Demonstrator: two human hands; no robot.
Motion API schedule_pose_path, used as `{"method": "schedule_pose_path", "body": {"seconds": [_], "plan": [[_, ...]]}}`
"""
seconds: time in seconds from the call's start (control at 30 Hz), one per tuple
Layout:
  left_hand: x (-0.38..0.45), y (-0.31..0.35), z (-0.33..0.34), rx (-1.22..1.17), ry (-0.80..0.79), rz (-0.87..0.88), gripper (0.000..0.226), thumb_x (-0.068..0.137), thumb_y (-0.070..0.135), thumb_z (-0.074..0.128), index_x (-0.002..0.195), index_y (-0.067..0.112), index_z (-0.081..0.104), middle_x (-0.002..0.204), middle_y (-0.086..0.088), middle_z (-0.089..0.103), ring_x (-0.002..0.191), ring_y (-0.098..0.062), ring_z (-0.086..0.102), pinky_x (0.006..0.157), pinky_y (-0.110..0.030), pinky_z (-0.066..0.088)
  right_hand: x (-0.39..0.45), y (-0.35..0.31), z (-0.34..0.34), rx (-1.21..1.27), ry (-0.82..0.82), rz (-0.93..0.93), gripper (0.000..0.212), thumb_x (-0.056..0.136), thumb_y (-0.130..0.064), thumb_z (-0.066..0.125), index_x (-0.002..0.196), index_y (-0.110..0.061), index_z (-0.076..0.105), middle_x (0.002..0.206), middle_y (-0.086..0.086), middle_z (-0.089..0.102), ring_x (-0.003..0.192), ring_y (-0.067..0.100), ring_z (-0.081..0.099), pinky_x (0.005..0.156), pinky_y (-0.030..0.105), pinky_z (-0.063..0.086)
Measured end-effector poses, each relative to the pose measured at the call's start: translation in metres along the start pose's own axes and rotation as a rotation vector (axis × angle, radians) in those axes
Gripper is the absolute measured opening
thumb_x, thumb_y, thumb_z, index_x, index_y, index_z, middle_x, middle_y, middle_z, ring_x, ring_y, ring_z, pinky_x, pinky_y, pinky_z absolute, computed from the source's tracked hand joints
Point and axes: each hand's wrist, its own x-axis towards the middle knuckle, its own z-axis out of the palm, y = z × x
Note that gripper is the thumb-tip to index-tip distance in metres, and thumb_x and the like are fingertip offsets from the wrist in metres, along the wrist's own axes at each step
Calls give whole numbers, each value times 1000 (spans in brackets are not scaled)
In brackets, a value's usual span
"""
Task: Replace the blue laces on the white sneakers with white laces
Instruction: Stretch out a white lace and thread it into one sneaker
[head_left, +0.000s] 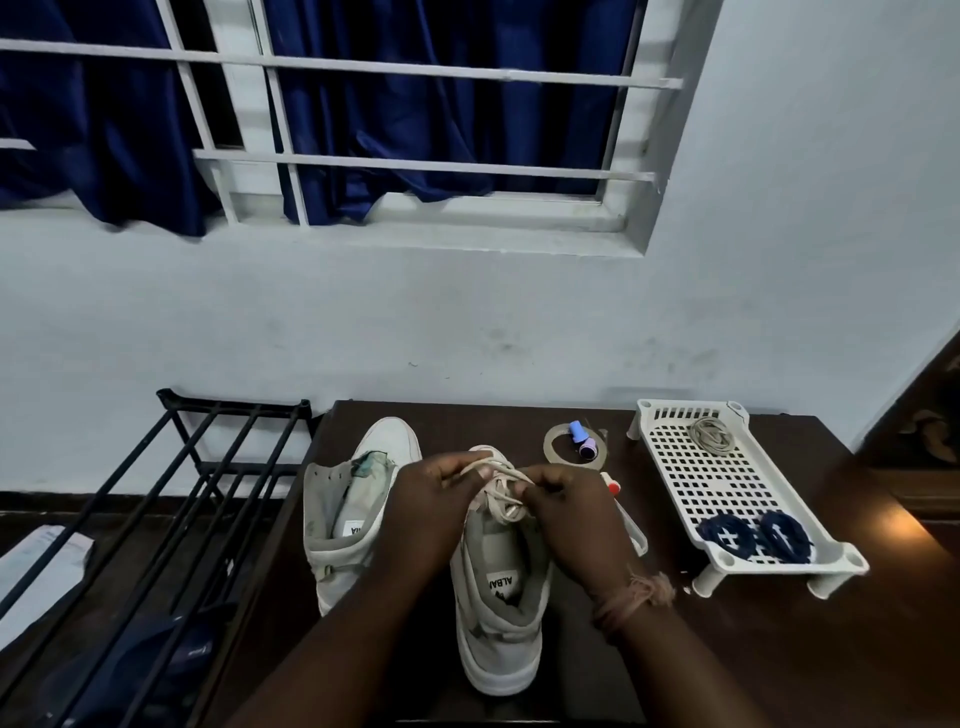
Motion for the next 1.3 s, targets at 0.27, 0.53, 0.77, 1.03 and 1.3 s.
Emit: {"method": "schedule_pose_path", "body": {"seconds": [0.27, 0.53, 0.77, 1.03, 1.3], "plan": [[21, 14, -21, 119, 94, 46, 14, 96, 15, 67, 93, 22, 78, 74, -1, 76, 56, -7, 62, 58, -24, 52, 12, 1, -11, -28, 47, -49, 10, 83, -28, 76, 77, -21, 71, 73, -3, 70, 69, 11, 66, 69, 32, 53], [22, 29, -34, -43, 295, 124, 20, 103, 24, 56, 100, 17, 75, 74, 3, 67, 54, -5, 48, 56, -22, 40, 19, 4, -14, 375, 250, 33, 8, 92, -9, 68, 88, -3, 65, 68, 13, 70, 56, 19, 64, 54, 33, 53], [18, 11, -22, 329, 69, 118, 62, 88, 37, 75, 144, 40, 48, 142, 14, 50, 124, 7, 52, 105, -25, 46, 11, -24, -12, 334, 114, -342, 10, 97, -7, 61, 92, -8, 70, 87, 2, 75, 86, 15, 72, 79, 21, 54], [18, 25, -23, 377, 21, 334, 20, 98, 13, 61, 91, 25, 76, 73, 8, 72, 61, -3, 63, 60, -22, 51, 16, -15, -18, -11, 46, -454, 12, 96, -15, 63, 90, -18, 72, 82, -11, 71, 80, 5, 65, 73, 21, 49], [34, 25, -56, -92, 357, 45, 18, 101, 17, 60, 101, 19, 77, 79, 0, 73, 68, -14, 58, 68, -32, 47, 43, 40, -38, -259, 186, -227, 15, 89, -32, 63, 80, -43, 65, 82, -20, 67, 83, 11, 64, 78, 47, 53]]}}
